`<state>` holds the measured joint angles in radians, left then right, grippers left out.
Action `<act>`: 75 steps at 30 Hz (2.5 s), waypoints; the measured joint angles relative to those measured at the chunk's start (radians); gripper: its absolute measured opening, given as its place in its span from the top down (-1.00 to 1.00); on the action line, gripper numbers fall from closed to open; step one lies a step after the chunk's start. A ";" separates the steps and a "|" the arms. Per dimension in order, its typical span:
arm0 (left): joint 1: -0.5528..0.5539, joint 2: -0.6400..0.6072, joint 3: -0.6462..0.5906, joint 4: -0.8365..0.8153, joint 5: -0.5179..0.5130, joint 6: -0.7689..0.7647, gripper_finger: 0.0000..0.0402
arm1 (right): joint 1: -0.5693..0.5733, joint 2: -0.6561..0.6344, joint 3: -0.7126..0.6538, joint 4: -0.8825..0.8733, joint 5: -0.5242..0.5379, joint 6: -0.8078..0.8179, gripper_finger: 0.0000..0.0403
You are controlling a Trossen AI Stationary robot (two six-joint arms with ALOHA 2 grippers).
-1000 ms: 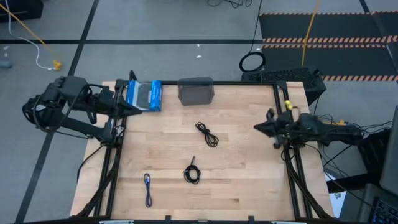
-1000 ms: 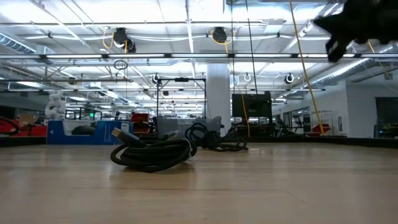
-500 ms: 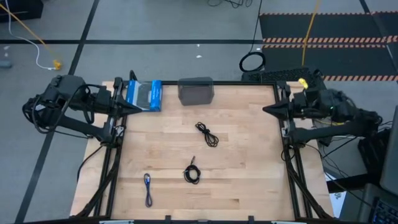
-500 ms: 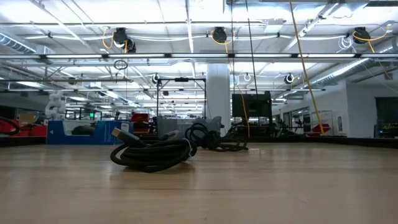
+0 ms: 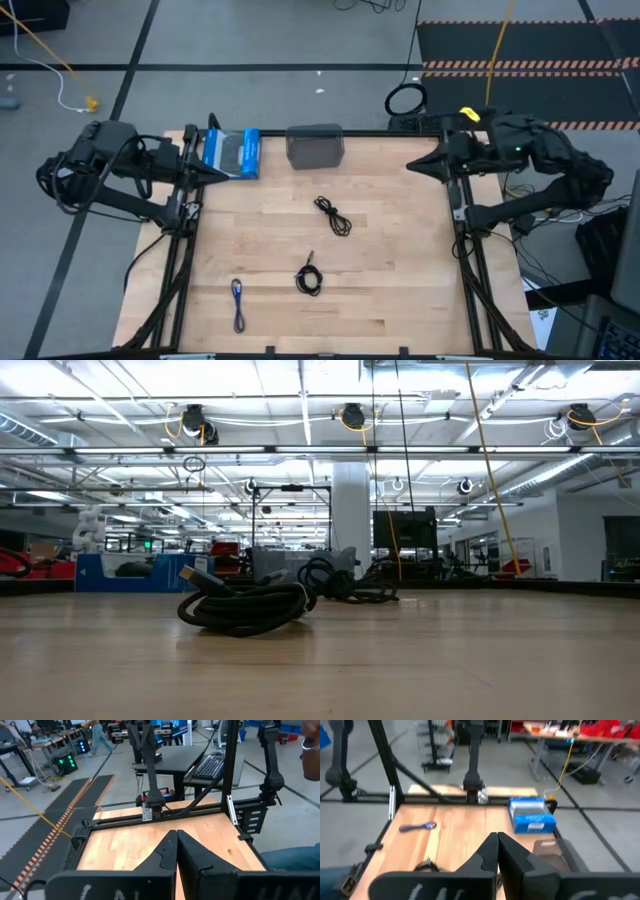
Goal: Pick and place USB-C Cables
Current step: Put the bottom black charger cable into the black bin
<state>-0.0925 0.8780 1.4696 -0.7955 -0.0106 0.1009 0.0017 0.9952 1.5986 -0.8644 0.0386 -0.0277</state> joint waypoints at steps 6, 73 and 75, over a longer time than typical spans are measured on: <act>-0.044 0.057 0.000 -0.016 0.054 -0.022 0.97 | 0.000 0.040 -0.009 -0.016 -0.018 0.008 1.00; -0.287 1.167 0.000 0.029 -0.159 -0.769 -0.49 | 0.078 0.024 -0.709 0.621 -0.092 0.143 1.00; -0.275 1.177 0.000 0.031 -0.156 -0.784 -0.49 | 0.083 0.024 -0.709 0.628 -0.092 0.143 1.00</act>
<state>-0.3680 2.0552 1.4693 -0.7647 -0.1663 -0.6830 0.0846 1.0195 0.8896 -0.2360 -0.0536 0.1150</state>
